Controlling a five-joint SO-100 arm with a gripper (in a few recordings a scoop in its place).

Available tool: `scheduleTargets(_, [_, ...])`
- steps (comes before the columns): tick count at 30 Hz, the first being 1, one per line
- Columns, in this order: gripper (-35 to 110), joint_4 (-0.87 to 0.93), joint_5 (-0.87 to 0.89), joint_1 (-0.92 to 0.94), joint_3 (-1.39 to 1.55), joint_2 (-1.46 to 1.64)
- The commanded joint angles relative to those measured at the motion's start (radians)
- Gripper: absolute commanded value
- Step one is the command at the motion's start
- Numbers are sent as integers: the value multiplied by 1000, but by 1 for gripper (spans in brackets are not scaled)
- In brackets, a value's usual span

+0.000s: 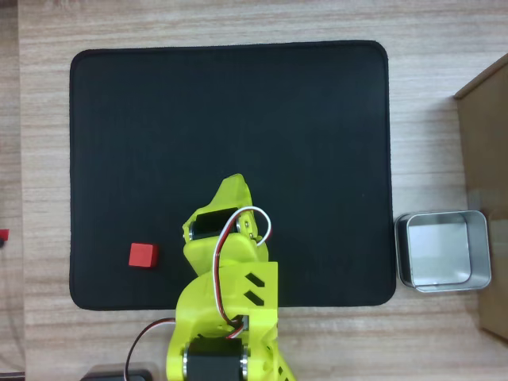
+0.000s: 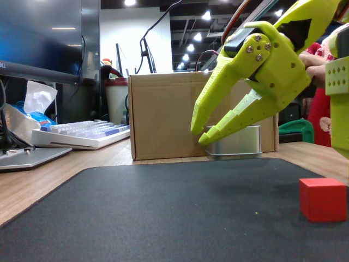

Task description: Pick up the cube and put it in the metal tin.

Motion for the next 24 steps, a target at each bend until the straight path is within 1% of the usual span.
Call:
scheduleTargets(1, [0, 5, -28, 3, 8, 18])
scheduleTargets(6, [0, 3, -29, 3, 3, 18])
scheduleTargets(11, [0, 17, -29, -49, -115, -15])
scheduleTargets(19, [0, 261, -8, -221, -354, -40])
scheduleTargets(24, [0, 295, 2, -368, -353, 14])
